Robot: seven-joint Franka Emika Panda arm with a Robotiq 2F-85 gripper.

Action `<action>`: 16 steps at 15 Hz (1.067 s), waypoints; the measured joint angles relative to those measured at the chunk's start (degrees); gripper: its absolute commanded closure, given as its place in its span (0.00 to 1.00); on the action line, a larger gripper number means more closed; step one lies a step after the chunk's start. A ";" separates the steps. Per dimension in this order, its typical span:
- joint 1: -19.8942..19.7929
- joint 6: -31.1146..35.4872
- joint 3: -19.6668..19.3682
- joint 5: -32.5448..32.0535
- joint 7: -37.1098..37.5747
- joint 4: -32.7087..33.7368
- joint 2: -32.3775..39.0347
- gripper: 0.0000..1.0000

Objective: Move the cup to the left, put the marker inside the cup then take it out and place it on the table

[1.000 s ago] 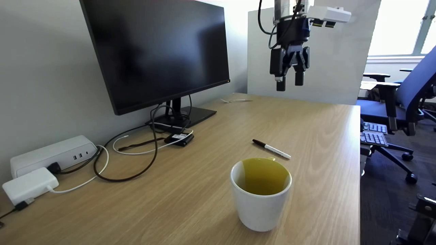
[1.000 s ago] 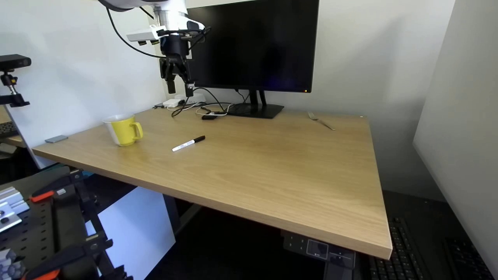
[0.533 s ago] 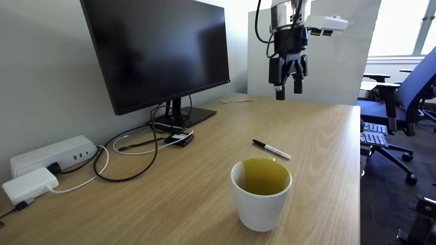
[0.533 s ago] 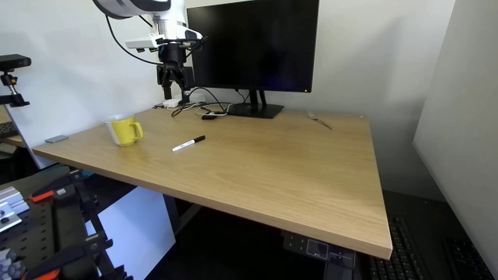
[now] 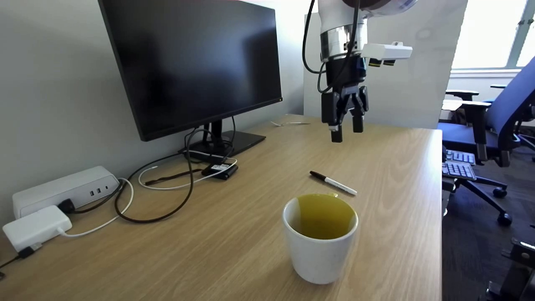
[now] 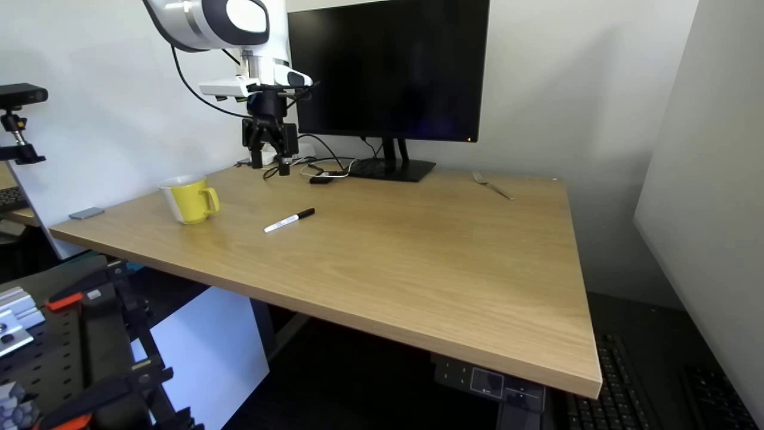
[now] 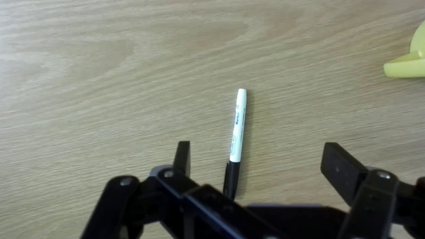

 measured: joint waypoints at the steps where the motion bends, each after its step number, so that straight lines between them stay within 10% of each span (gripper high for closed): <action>1: 0.03 0.27 0.02 0.00 0.00 0.35 0.75 0.00; 16: -0.22 1.70 0.02 3.15 -0.63 2.99 10.54 0.00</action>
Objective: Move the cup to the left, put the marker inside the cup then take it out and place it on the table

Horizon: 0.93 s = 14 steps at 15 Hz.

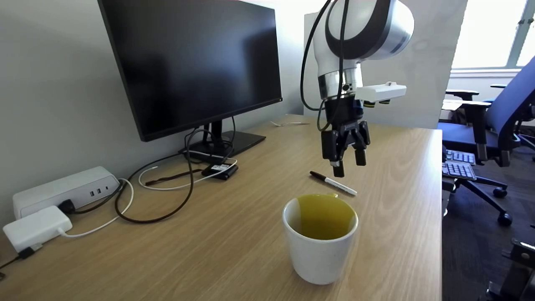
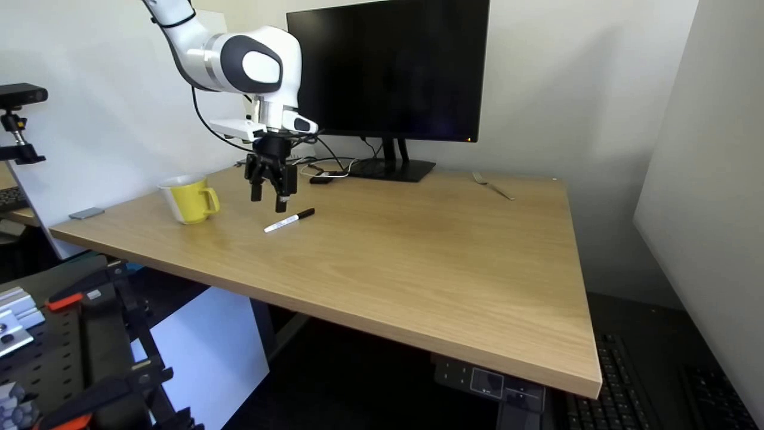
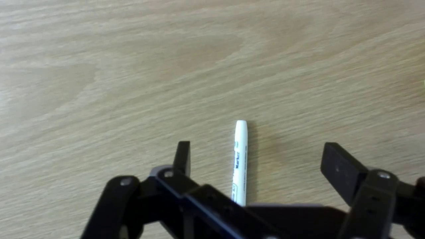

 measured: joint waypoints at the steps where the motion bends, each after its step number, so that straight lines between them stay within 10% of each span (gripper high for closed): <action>1: 0.00 0.02 0.00 0.11 0.00 0.12 0.88 0.00; 11: 0.31 0.03 0.91 0.15 0.00 3.16 6.45 0.00; 14: 0.43 0.03 1.12 0.15 0.00 3.64 7.25 0.27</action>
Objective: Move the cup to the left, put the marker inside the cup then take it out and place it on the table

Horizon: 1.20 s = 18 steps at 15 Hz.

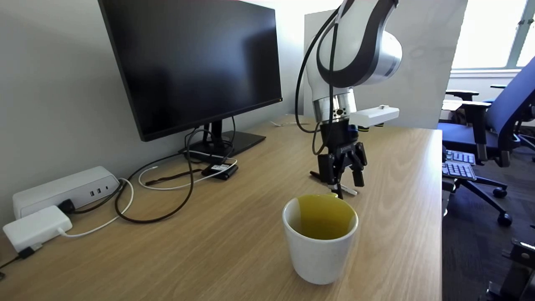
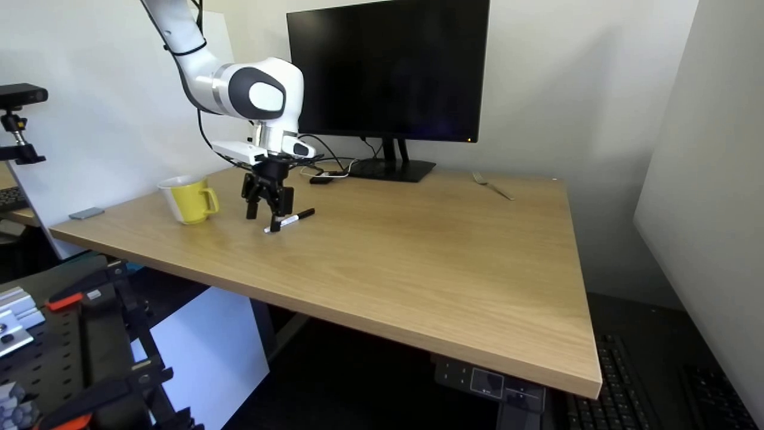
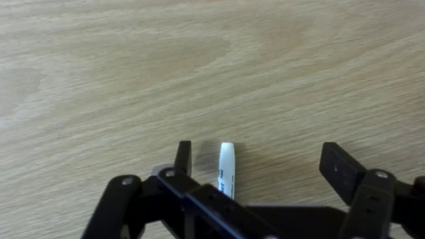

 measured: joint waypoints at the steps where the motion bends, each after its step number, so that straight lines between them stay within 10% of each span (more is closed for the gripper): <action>1: 0.03 0.00 0.01 0.00 0.00 0.18 0.34 0.31; 11: -0.10 -0.07 -0.49 -0.29 -0.04 0.56 -0.15 0.98; 18: -0.09 -0.07 -0.11 -0.28 -0.18 0.72 -0.09 0.97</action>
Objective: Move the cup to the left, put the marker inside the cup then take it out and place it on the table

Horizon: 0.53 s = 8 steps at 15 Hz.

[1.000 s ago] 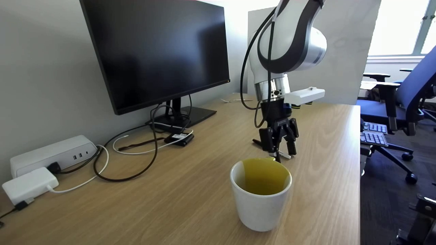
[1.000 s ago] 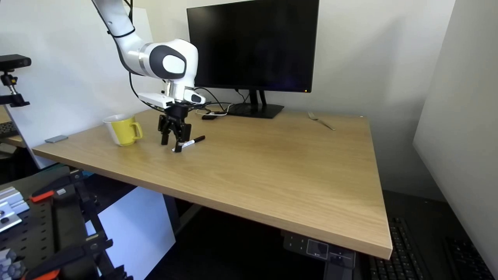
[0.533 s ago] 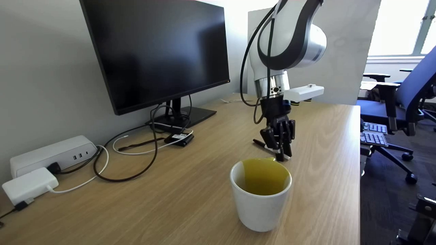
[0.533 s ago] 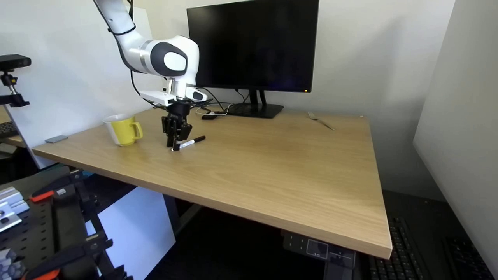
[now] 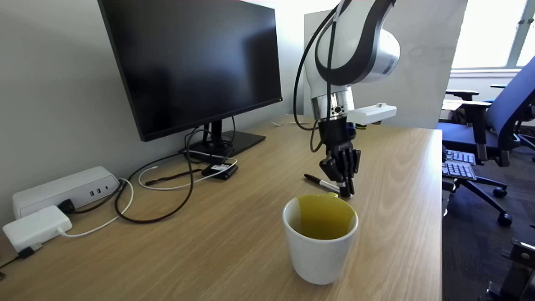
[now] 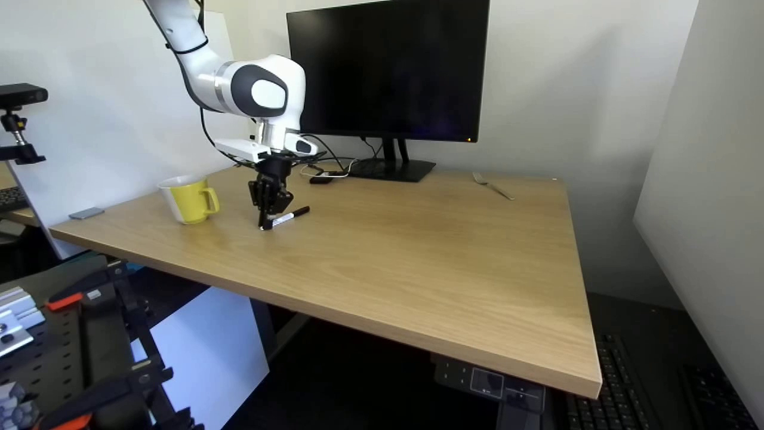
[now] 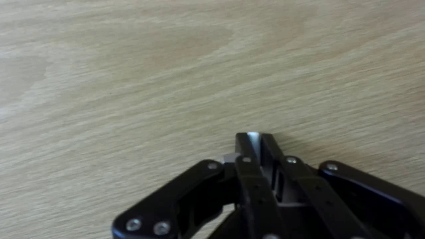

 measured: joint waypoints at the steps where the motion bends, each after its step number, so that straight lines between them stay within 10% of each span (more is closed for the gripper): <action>1: 0.05 0.01 0.13 0.01 0.00 0.10 0.00 0.97; 8: -1.00 -4.72 0.61 4.15 -0.26 1.59 -5.45 0.97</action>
